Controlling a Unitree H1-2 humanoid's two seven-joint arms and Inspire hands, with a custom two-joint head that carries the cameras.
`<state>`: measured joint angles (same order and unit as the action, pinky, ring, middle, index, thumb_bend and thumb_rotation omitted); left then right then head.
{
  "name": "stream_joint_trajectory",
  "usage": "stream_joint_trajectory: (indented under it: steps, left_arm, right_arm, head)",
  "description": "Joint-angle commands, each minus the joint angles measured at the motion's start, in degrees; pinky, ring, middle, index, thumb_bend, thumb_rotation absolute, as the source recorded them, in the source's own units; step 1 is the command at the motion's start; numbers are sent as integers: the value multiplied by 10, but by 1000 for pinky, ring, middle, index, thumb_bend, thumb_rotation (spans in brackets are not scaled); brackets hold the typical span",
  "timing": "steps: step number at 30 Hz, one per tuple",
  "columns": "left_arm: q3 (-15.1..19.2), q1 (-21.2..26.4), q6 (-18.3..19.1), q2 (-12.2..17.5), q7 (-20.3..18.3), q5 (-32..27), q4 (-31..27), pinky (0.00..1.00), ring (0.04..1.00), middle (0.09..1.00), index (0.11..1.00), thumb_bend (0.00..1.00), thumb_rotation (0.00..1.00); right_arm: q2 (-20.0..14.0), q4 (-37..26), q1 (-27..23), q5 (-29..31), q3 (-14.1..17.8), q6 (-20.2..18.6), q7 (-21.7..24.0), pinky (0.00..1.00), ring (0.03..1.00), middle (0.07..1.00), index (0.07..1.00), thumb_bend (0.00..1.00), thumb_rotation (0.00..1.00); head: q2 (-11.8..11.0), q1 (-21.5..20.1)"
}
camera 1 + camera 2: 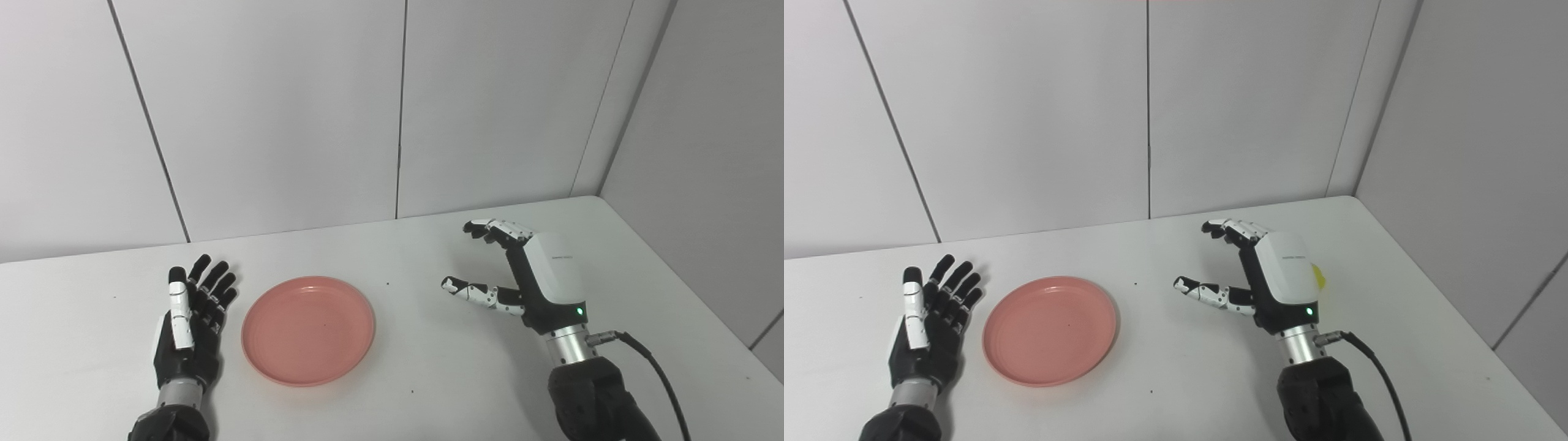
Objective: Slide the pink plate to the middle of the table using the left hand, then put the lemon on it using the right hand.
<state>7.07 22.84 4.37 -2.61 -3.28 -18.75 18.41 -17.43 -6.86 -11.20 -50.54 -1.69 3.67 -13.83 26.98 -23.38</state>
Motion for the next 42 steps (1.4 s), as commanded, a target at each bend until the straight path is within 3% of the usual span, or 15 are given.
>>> stream_joint_trajectory:
  steps: [1, 6, 13, 21, 42]
  left_arm:
    - [-4, -15, 39, 1, 1, 3, 9, 906, 865, 852, 864, 667, 907]
    - [-5, -16, 41, 2, 0, 6, 9, 902, 867, 851, 865, 664, 910]
    - [-3, -16, 48, 3, -2, 3, 6, 905, 867, 846, 846, 670, 888]
    - [-3, -16, 56, 6, -4, 3, -2, 909, 868, 851, 849, 684, 878]
    - [-8, -14, 54, 9, -11, 9, 7, 901, 863, 846, 847, 681, 890]
  right_arm:
    - [-30, 10, -31, -21, 4, 8, -23, 626, 648, 658, 651, 783, 916]
    - [-45, 23, -40, -44, 6, -15, -18, 711, 678, 667, 660, 795, 951]
    - [-59, 49, -49, -59, 11, -35, -21, 674, 681, 697, 692, 779, 946]
    - [-65, 75, -54, -59, 24, -59, -21, 720, 693, 704, 704, 757, 937]
    - [-89, 164, -50, -23, 34, -64, -73, 677, 668, 689, 706, 754, 921]
  head:
    - [1, 1]
    - [2, 2]
    - [4, 4]
    - [6, 4]
    - [8, 3]
